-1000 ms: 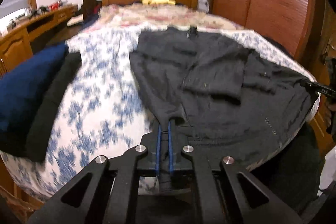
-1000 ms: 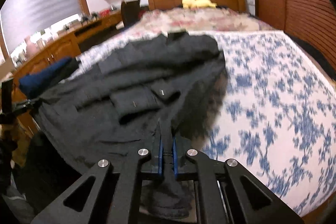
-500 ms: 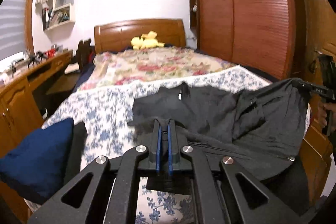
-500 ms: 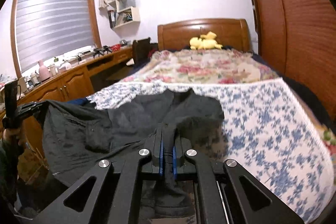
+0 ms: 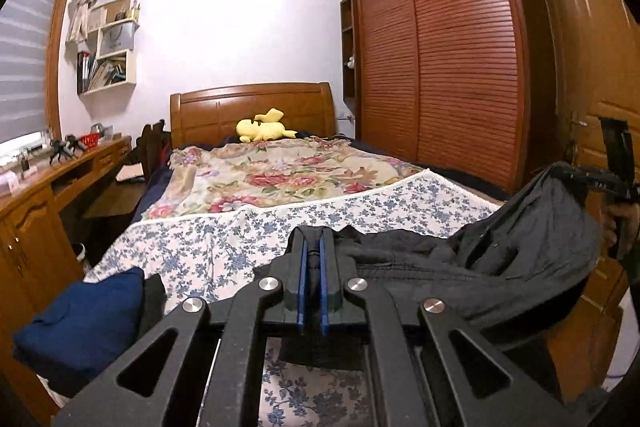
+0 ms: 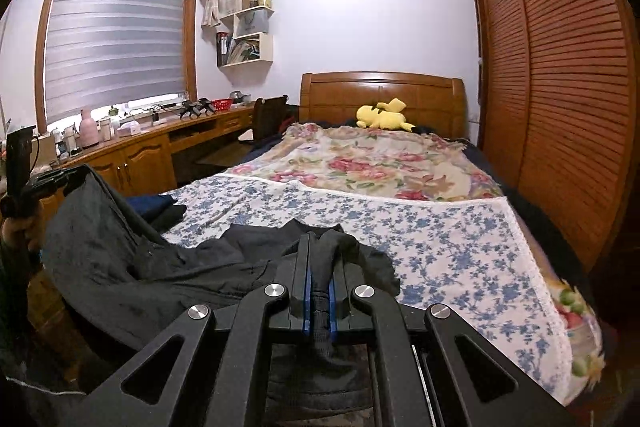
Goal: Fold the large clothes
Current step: 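Lift the hem with both tools and fold it up toward the collar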
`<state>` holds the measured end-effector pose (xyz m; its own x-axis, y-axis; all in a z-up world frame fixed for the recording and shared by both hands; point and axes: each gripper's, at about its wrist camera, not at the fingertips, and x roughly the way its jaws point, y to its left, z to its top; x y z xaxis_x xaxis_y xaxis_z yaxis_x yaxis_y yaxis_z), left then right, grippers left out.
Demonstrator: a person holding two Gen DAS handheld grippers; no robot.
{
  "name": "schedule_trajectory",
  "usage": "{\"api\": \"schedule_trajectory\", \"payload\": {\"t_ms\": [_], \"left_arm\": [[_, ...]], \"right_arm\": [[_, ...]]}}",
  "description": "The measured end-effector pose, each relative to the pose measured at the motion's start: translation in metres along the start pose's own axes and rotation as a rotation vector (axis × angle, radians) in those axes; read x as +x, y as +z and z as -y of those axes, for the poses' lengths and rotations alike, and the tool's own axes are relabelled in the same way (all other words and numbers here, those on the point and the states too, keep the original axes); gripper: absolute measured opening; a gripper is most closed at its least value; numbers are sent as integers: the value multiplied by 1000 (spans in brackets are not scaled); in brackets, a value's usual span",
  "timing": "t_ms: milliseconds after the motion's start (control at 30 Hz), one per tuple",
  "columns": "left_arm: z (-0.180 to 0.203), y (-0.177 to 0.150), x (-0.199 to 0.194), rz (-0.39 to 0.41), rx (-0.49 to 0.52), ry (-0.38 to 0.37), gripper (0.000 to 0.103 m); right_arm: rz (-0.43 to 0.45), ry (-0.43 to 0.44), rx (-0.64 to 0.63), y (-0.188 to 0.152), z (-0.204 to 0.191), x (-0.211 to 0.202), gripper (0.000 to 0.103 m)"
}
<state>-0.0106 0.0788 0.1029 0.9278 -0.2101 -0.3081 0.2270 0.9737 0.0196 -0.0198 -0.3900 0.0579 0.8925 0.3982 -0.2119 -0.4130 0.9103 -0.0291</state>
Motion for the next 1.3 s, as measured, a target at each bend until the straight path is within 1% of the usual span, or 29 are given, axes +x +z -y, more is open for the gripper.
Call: {"api": "schedule_trajectory", "payload": {"t_ms": [100,200,333,433,567,733,833,933,967,1067,1167,1233,1300], "left_arm": [[0,-5,8,-16,-7,7,6],[-5,-16,26,-54,-27,18,6],[-15,-31,56,-100,-43,47,6],[-20,-40,84,-124,-38,73,6],[-30,-48,118,-129,-65,101,6],[-44,-36,162,-127,-63,149,6],[-58,-24,192,-119,-51,190,6],[-68,-14,221,-123,-46,196,6],[-72,-11,233,-127,-46,196,6],[-77,-7,262,-138,-26,220,6],[-81,-11,281,-148,-29,208,6],[-85,-17,292,-167,-49,198,6],[-88,-28,298,-188,-75,186,7]], "right_arm": [[-36,-7,-22,-6,-5,9,5],[-82,-3,-20,-13,-5,33,5],[-113,-1,-15,-17,0,64,5],[-137,-4,-16,-20,7,100,5],[-159,-9,6,-24,26,168,5],[-168,-46,17,-7,45,243,5],[-150,-84,-4,11,50,276,5],[-119,-124,-8,35,60,309,5],[-117,-129,-9,41,62,320,5],[-127,-187,-34,55,66,355,5],[-169,-214,-39,52,65,381,5],[-208,-219,-24,42,66,401,5],[-235,-210,-9,36,63,407,5]]}}
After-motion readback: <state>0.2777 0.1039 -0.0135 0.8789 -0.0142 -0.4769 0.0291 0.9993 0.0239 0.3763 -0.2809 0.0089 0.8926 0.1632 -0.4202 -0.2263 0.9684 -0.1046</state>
